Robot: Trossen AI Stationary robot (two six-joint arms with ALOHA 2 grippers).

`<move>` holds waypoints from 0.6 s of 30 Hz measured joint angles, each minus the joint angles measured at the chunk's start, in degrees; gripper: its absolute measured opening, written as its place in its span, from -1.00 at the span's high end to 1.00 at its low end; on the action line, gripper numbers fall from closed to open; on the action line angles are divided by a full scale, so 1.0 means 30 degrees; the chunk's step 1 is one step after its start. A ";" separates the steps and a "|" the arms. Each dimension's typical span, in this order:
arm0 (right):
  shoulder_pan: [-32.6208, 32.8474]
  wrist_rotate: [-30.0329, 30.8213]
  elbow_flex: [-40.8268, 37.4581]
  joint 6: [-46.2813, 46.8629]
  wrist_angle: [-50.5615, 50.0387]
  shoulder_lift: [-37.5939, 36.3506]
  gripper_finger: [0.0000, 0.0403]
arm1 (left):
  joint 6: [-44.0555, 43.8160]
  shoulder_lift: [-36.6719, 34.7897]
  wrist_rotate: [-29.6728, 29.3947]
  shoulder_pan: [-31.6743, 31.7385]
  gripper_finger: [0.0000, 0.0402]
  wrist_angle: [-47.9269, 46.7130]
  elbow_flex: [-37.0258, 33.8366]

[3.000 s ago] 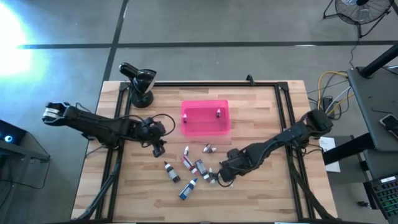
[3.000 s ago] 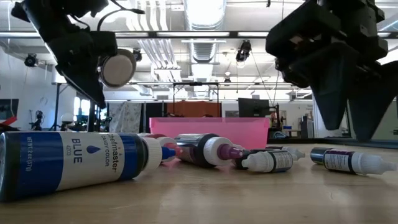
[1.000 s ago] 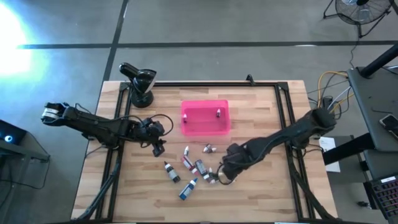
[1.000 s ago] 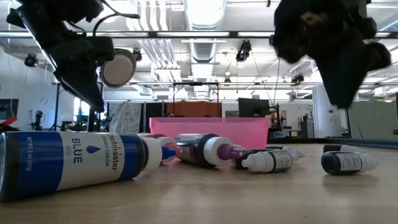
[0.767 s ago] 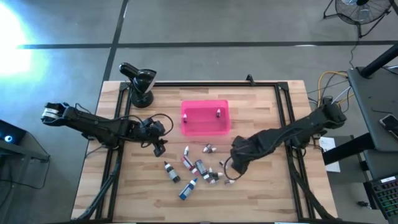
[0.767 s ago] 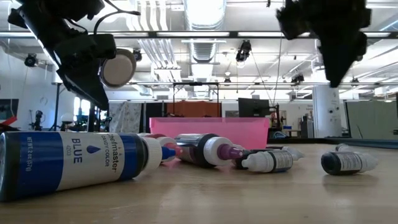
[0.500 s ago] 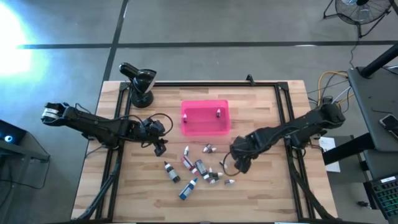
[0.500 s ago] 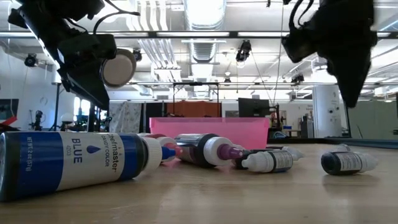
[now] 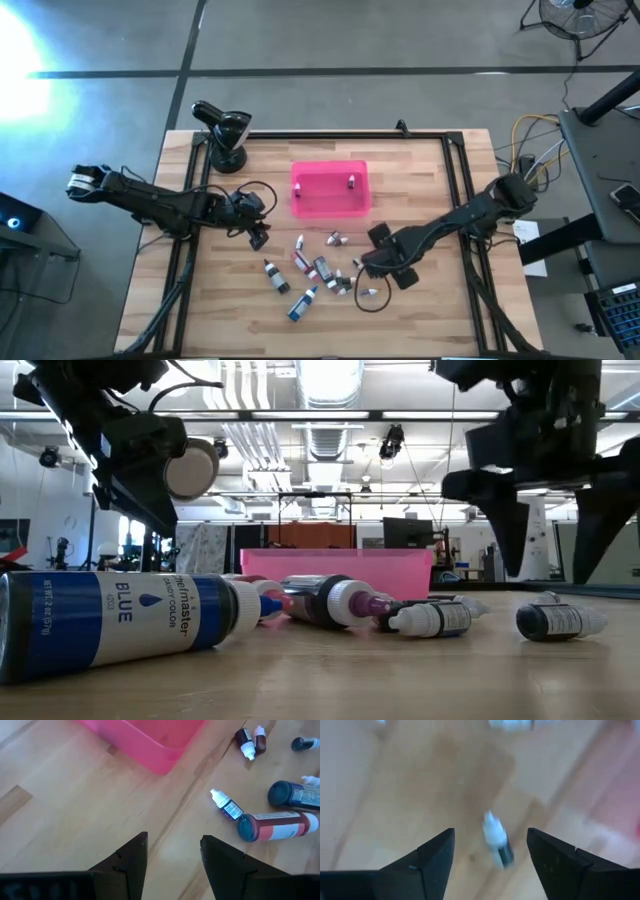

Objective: Pick & Place food coloring
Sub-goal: Put the green food coloring bottle into the pink bin

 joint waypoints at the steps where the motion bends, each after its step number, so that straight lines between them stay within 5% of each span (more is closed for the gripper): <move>1: -0.0036 -0.0282 -0.0061 -0.0332 0.0559 0.0035 -0.15 | -0.0073 0.0000 0.0000 0.0002 0.21 0.0005 0.0000; 18: -0.1442 -0.1487 -0.2171 -0.1676 0.2136 -0.0116 0.12 | -0.1168 0.0000 0.0005 0.0002 0.21 0.0012 0.0000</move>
